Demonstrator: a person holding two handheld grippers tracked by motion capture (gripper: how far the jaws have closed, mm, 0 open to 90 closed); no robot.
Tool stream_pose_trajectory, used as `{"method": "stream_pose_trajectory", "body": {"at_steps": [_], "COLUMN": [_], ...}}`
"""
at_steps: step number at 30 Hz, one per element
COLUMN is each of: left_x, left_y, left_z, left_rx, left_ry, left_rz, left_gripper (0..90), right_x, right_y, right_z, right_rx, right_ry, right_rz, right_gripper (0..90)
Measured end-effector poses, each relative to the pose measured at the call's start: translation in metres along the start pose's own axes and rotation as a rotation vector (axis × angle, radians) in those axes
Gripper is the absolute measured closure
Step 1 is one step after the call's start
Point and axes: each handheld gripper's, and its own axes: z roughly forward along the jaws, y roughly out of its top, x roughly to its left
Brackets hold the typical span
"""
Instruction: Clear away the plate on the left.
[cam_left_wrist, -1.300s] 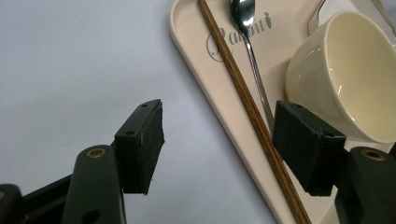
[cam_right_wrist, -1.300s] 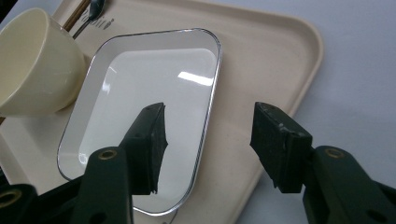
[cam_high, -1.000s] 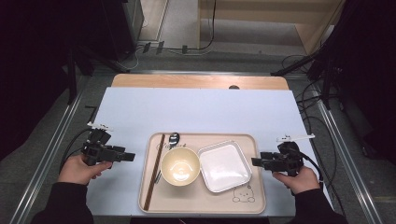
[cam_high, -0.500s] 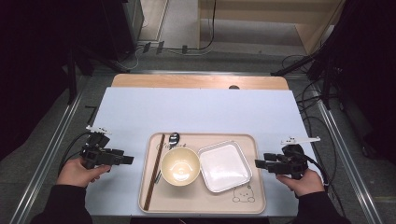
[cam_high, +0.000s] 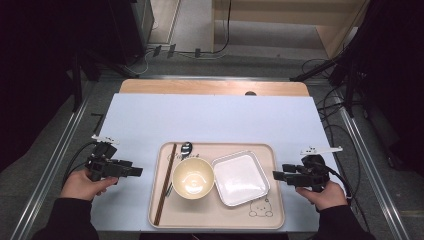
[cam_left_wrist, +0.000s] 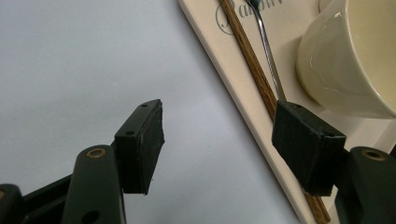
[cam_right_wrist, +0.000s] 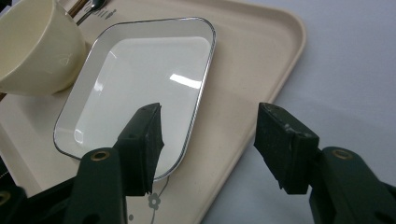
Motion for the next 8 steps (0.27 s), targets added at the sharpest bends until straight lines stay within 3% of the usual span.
{"method": "stream_pose_trajectory", "body": {"at_steps": [8], "left_x": [0.0001], "left_y": [0.0004], "left_z": [0.0009], "left_rx": [0.003], "left_ry": [-0.002], "left_rz": [-0.002], "left_gripper": [34.6], "right_x": [-0.0007], "right_y": [0.0], "right_z": [-0.0004], "right_rx": [-0.007], "right_ry": [0.0], "right_rz": [0.002], "right_gripper": [40.8]}}
